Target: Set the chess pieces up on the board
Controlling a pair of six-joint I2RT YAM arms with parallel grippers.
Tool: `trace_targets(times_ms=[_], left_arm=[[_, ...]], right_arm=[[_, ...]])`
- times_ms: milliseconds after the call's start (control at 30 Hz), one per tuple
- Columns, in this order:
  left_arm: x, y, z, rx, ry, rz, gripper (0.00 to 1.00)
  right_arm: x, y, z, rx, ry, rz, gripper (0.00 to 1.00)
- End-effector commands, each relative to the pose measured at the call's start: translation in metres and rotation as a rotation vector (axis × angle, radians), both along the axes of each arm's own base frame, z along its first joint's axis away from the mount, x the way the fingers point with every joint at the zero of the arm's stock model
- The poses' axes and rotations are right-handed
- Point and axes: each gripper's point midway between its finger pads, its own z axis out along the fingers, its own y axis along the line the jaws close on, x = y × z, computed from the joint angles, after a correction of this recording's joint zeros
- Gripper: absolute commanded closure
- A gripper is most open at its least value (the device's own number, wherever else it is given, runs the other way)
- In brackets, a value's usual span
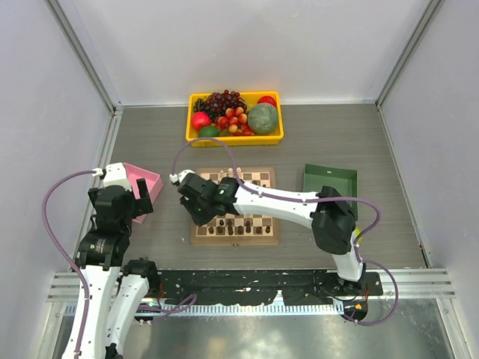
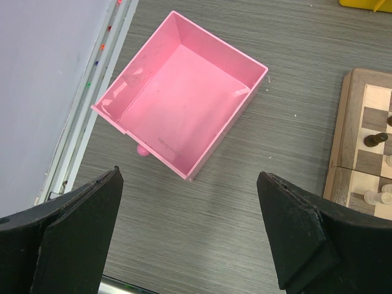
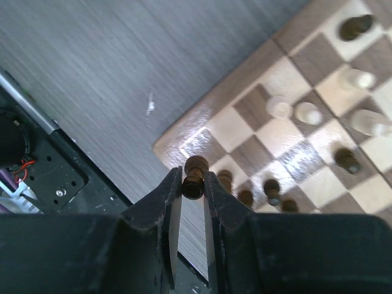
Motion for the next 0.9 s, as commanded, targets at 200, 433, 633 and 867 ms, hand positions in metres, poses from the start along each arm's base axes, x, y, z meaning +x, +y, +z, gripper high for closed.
trace_targets(times_ms=[200,433,633,867], left_arm=[[0.004,0.002,0.009,-0.006,-0.051,0.018,0.01],[0.004,0.002,0.01,-0.006,-0.051,0.018,0.01],[0.005,0.001,0.009,-0.007,-0.048,0.013,0.01],[0.005,0.001,0.009,-0.006,-0.048,0.014,0.01]], right_arm=[[-0.013,0.022,-0.019,-0.049,-0.008,0.089,0.77],[-0.011,0.02,-0.031,-0.076,-0.01,0.086,0.77],[-0.011,0.019,-0.036,-0.089,-0.006,0.085,0.77],[-0.01,0.02,-0.039,-0.095,-0.007,0.085,0.76]])
